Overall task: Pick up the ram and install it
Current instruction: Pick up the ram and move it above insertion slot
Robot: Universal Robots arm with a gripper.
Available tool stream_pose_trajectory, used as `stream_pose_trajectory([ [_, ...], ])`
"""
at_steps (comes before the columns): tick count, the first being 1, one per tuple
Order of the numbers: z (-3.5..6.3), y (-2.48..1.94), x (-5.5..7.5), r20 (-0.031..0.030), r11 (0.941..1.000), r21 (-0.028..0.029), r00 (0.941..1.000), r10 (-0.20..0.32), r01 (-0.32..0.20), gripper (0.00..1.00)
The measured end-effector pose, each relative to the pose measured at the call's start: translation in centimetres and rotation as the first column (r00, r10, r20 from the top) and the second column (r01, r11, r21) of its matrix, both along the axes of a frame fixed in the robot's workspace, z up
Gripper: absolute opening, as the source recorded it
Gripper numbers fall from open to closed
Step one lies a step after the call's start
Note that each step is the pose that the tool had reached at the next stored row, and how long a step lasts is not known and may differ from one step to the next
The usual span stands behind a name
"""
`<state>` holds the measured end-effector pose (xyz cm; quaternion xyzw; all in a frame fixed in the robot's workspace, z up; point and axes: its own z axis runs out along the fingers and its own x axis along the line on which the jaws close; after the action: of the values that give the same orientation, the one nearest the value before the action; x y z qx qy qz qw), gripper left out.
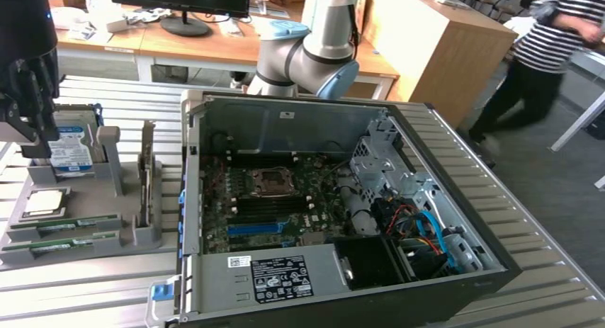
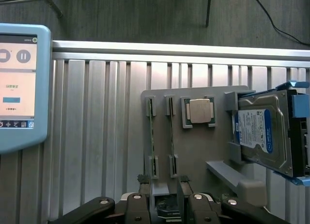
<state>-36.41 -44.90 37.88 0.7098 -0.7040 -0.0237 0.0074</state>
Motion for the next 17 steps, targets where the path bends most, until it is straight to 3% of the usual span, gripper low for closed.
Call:
stream_pose_trajectory([
  [17,-0.19,-0.17,-0.63,0.0000,1.0000,-0.0001,1.0000,0.000,0.000,0.36],
])
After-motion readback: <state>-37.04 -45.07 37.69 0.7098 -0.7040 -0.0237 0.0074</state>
